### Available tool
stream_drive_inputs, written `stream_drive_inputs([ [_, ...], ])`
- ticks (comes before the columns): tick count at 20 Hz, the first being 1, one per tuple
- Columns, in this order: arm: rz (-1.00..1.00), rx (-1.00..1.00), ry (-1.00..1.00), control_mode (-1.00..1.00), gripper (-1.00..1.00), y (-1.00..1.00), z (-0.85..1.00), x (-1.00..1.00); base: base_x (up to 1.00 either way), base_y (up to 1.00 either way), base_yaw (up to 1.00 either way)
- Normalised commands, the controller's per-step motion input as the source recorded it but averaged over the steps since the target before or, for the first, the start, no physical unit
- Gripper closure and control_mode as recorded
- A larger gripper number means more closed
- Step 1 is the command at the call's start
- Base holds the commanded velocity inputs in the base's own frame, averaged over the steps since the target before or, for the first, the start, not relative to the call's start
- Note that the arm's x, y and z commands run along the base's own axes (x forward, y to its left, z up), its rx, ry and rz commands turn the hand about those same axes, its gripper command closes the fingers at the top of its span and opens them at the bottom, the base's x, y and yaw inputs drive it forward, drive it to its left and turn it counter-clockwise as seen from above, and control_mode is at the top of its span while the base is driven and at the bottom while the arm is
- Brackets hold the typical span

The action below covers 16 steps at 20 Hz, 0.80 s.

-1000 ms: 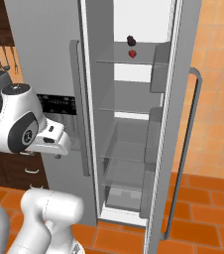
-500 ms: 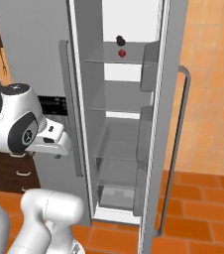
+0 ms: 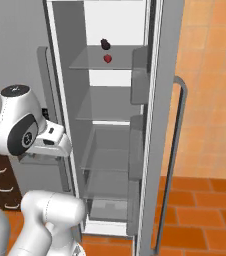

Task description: Take the strawberry from the fridge and place it on top of the pancake, located on the dining counter.

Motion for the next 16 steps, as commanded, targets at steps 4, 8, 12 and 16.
stream_drive_inputs([
  [4, 0.0, 0.0, 0.0, 1.0, -1.0, 0.0, 0.0, 0.0, 0.71, -0.03, -0.05],
  [8, 0.0, 0.0, 0.0, 1.0, -1.0, 0.0, 0.0, 0.0, 0.61, -0.05, -0.01],
  [12, 0.0, 0.0, 0.0, 1.0, -1.0, 0.0, 0.0, 0.0, 0.33, -0.33, 0.0],
  [16, 0.0, 0.0, 0.0, 1.0, -1.0, 0.0, 0.0, 0.0, 0.14, -0.48, 0.0],
])
